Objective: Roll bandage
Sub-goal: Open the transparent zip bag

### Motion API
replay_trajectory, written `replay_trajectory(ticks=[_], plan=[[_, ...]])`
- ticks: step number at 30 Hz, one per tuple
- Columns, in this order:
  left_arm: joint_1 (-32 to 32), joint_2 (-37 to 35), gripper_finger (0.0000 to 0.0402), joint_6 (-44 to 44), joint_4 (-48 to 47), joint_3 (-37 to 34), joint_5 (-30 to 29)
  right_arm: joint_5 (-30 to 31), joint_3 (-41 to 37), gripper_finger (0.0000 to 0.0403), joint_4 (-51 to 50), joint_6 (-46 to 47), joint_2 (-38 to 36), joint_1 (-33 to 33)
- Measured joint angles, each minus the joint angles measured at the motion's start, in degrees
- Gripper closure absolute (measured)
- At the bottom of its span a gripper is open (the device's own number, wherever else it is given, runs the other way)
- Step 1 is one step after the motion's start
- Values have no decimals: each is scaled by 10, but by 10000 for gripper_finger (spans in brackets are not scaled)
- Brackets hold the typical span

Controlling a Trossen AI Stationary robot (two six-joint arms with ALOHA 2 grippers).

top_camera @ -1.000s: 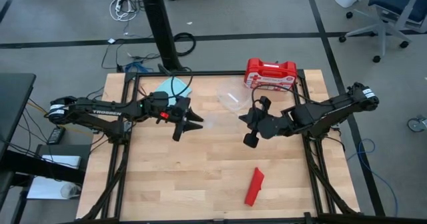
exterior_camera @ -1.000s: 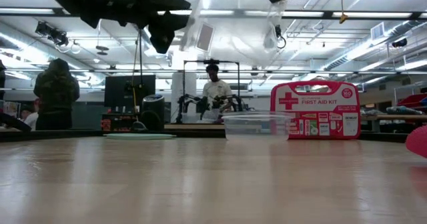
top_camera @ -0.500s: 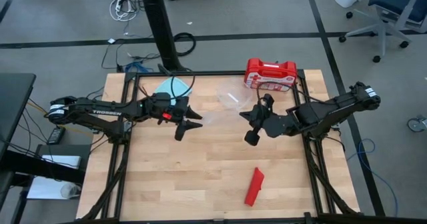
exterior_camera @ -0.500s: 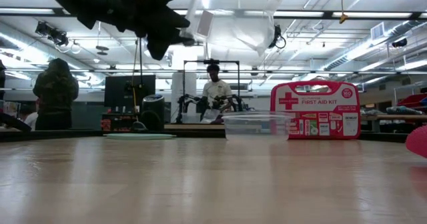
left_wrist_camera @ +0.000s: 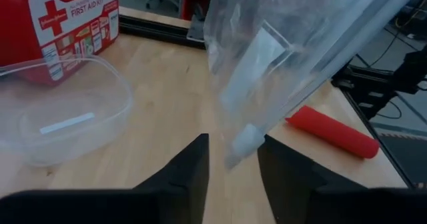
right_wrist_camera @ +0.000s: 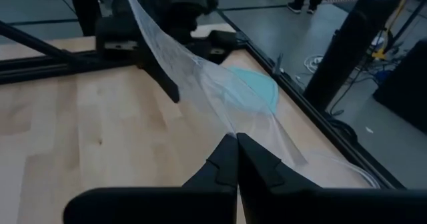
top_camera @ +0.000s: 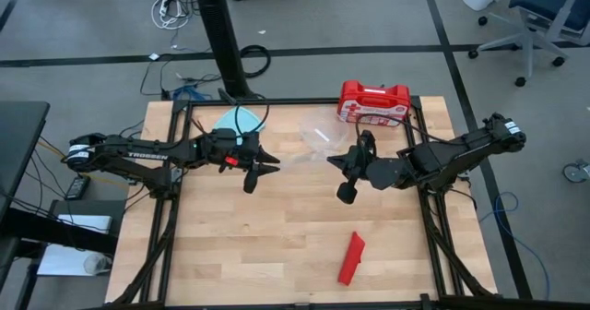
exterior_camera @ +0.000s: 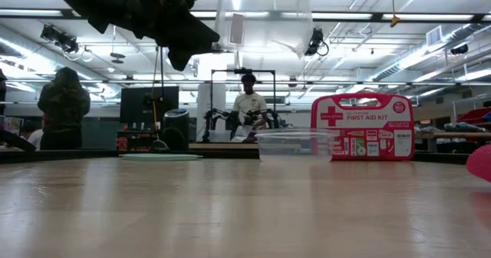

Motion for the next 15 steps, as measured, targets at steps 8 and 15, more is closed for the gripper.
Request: replay_trajectory(ticks=[8,15], plan=[[0,0,387,4,3,0,-9,-37,0,398,8,-5,1,0],[0,0,382,3,12,0,-9,-48,0,354,4,-18,3,11]])
